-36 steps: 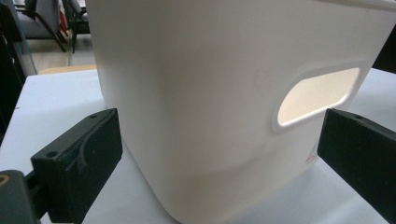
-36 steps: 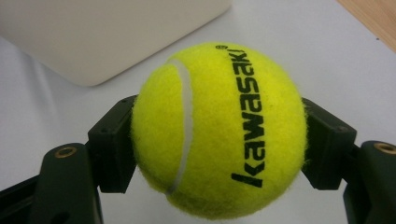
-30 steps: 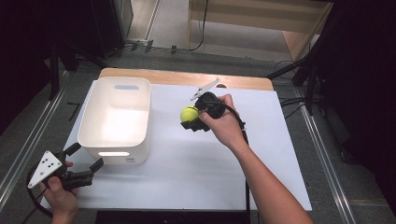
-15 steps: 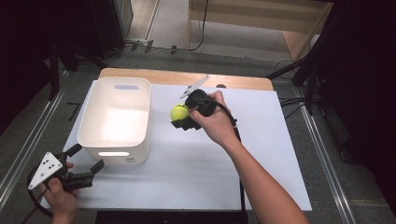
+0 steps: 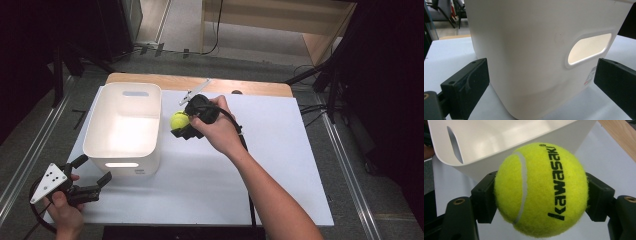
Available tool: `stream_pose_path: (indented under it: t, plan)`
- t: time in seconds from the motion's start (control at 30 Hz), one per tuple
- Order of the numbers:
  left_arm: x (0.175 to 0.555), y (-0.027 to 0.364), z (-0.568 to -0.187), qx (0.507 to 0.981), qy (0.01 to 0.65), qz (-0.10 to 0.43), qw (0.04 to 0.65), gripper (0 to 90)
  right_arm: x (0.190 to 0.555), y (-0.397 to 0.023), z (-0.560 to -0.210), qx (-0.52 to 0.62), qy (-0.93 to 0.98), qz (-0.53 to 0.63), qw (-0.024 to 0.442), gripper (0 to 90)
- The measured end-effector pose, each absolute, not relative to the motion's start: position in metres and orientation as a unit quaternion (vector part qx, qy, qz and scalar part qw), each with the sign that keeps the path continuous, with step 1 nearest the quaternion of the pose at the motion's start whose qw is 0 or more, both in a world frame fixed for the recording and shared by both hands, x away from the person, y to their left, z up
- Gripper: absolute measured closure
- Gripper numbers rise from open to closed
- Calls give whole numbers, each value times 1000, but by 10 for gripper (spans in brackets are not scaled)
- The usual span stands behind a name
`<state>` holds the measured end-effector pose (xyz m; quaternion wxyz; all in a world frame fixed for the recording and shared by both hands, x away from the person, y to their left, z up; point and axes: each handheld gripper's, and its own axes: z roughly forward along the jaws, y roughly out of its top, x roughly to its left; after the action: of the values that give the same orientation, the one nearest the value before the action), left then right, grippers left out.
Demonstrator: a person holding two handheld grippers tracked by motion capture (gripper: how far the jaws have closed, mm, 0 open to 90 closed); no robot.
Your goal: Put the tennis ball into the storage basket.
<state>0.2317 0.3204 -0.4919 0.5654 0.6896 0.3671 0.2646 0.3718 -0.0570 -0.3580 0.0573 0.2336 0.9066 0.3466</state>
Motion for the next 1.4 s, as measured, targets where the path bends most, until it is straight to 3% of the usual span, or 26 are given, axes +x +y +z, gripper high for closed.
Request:
stream_pose_path:
  t: [1.4]
  plan:
    - [230, 320, -493, 685, 367, 263, 572, 2, 372, 15, -343, 169, 920, 350, 47, 236]
